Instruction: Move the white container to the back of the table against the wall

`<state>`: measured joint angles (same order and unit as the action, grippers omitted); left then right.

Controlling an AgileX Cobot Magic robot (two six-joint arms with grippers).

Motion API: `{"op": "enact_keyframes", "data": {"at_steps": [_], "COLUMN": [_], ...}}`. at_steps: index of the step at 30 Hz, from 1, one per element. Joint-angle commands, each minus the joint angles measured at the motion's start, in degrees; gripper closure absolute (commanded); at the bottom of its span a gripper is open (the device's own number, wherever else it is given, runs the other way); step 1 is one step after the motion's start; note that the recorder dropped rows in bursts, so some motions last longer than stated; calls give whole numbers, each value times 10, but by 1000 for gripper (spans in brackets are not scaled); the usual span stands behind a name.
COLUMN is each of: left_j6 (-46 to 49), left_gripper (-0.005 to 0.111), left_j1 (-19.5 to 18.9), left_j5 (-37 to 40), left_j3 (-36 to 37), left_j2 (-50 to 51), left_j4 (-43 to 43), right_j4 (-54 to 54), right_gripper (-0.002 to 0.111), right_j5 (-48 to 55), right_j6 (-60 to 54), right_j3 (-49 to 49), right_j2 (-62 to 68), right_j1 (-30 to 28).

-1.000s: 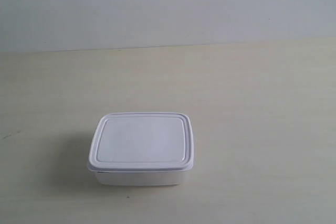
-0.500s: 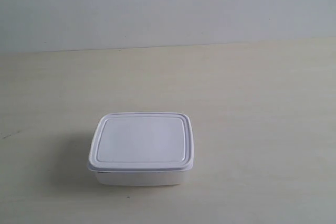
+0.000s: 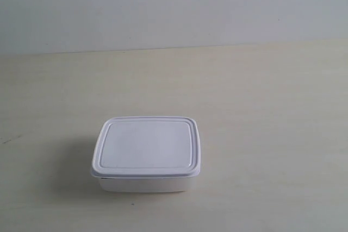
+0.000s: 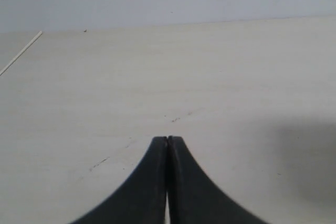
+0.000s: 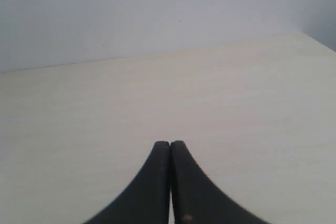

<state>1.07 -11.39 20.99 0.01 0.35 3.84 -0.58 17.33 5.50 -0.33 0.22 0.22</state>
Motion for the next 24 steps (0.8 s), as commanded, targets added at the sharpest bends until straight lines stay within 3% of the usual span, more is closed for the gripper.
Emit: {"op": "enact_keyframes", "data": {"at_steps": [1,7,13,24], "left_j6": [4,5,7,-42], "left_gripper": [107,107,107,107], "left_j1": [-1,-1,-1,-1], "left_j5": [-4,-4,-11,-220], "left_j3": [0,0,0,0], "left_j2": [-3,-3,-3,-3], "left_j4": [3,9,76,74], "right_j4": [-8,-8,-8,141], "right_gripper": [108,108,108,108], "right_j5": [-6,-6,-26,-173], "right_j6": [-4,-4,-6,79], "right_j3": [3,3,3,3], "right_j2": [-2,-2,-2,-2], "right_j1": [-4,-4,-4,-4]}}
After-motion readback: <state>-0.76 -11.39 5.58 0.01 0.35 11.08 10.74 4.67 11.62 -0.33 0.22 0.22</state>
